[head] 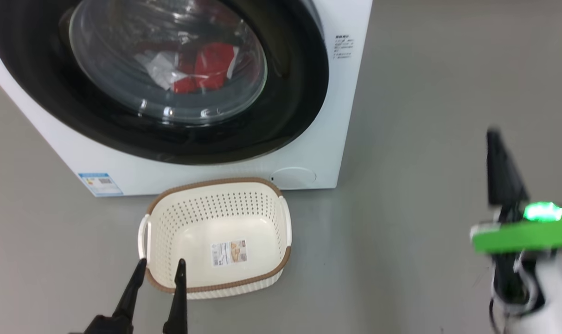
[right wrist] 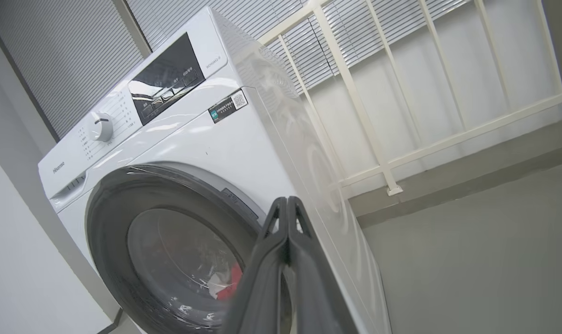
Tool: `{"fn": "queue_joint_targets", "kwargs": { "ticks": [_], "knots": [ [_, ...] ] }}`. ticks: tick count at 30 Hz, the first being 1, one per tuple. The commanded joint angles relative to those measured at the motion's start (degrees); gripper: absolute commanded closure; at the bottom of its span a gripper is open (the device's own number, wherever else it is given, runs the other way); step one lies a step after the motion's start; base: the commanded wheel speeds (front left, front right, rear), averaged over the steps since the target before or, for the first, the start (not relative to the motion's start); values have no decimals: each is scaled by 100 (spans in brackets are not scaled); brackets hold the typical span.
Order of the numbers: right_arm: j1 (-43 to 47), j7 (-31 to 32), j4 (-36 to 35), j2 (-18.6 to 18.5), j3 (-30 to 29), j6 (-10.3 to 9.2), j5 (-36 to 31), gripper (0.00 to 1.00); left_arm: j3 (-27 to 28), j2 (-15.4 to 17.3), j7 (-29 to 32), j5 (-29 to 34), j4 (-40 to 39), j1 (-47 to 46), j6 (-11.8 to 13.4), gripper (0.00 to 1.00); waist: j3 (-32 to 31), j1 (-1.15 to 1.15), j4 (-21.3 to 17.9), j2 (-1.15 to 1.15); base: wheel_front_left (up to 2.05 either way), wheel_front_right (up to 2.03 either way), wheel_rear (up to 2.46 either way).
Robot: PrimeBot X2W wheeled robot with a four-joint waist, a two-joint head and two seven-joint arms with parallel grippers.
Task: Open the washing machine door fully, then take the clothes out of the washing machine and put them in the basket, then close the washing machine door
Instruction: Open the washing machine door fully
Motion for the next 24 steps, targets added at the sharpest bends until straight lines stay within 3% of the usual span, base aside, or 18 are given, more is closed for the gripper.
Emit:
{"fn": "queue_joint_targets", "kwargs": {
  "ticks": [1,12,18,24],
  "knots": [
    [-550,-37,-187,-194,199,2,119,100,123,58,-70,-34,-166,-248,-13,0,149,0,98,0,0,0,0],
    [-2240,-37,204,-842,479,2,803,100,-128,58,-70,-174,-240,-691,39,0,797,0,499,0,0,0,0],
    [-3312,-37,750,-1545,1553,2,2086,100,-383,58,-70,-364,-223,-1062,133,0,1402,0,759,0,0,0,0],
    [-3951,284,797,-1983,2153,2,3233,100,-529,58,-70,-425,-234,-1291,154,0,1735,0,865,0,0,0,0]
  ]
}}
